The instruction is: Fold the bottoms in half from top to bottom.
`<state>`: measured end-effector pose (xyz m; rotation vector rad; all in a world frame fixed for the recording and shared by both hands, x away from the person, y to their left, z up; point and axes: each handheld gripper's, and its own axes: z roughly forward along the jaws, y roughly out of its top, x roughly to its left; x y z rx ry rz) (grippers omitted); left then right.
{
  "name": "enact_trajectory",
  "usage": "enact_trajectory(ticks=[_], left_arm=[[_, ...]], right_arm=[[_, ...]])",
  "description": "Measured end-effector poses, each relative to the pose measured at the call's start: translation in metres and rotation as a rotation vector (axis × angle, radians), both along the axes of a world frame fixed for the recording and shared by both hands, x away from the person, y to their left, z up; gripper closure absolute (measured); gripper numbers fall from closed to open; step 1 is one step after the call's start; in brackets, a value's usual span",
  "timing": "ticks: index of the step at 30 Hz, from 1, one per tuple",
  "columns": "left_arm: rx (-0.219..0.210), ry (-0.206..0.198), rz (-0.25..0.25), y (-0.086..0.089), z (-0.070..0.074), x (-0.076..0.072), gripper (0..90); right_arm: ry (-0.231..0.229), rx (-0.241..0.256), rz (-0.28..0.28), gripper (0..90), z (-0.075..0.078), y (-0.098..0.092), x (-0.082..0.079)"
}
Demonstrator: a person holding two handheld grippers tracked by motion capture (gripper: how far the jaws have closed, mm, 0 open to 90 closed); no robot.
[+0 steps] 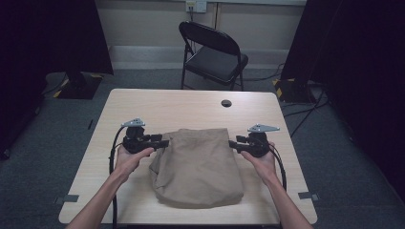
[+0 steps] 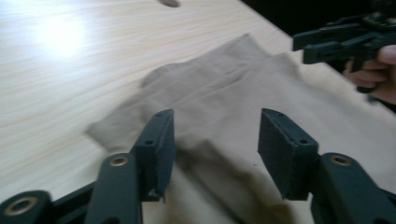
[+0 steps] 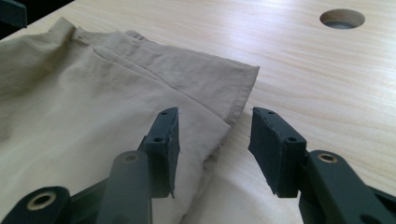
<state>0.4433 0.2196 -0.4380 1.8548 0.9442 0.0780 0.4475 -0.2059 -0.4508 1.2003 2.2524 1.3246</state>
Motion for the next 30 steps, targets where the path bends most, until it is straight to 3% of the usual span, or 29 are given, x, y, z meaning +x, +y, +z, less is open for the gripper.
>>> enact_trajectory(ticks=[2,5,7,11,16,19,23,24,28,30], left_arm=[[-0.006,0.002,0.003,-0.002,-0.002,0.001,43.1],[0.008,-0.002,0.002,-0.008,-0.002,0.003,41.7],[0.038,0.010,0.011,-0.012,-0.002,0.006,43.4],[0.048,0.005,0.031,-0.014,0.000,0.012,49.3],[0.072,0.008,0.034,-0.019,-0.005,0.017,60.9],[0.090,0.011,0.056,-0.021,-0.011,0.020,61.8],[0.120,0.014,0.050,-0.018,-0.017,0.025,89.0],[0.123,0.015,0.056,-0.017,-0.019,0.026,90.0],[0.044,-0.001,0.034,-0.008,-0.012,0.024,90.0],[0.019,-0.021,0.006,-0.006,-0.005,0.019,87.5]], right_arm=[[0.016,-0.008,0.012,56.8,-0.007,0.003,0.005],[0.030,-0.036,0.047,75.1,-0.013,0.010,0.007],[0.002,-0.033,0.048,88.5,-0.009,0.012,0.008],[-0.036,0.015,0.032,89.6,0.003,0.011,0.012],[-0.049,0.026,-0.003,89.7,0.002,0.007,0.015],[-0.057,0.035,-0.029,89.7,0.003,0.001,0.018],[-0.044,0.001,-0.044,89.7,-0.004,-0.001,0.020],[-0.039,0.004,-0.045,89.6,-0.005,-0.002,0.021],[-0.053,-0.013,-0.067,83.6,-0.003,-0.001,0.020],[-0.062,-0.006,-0.071,74.5,0.001,-0.002,0.018]])
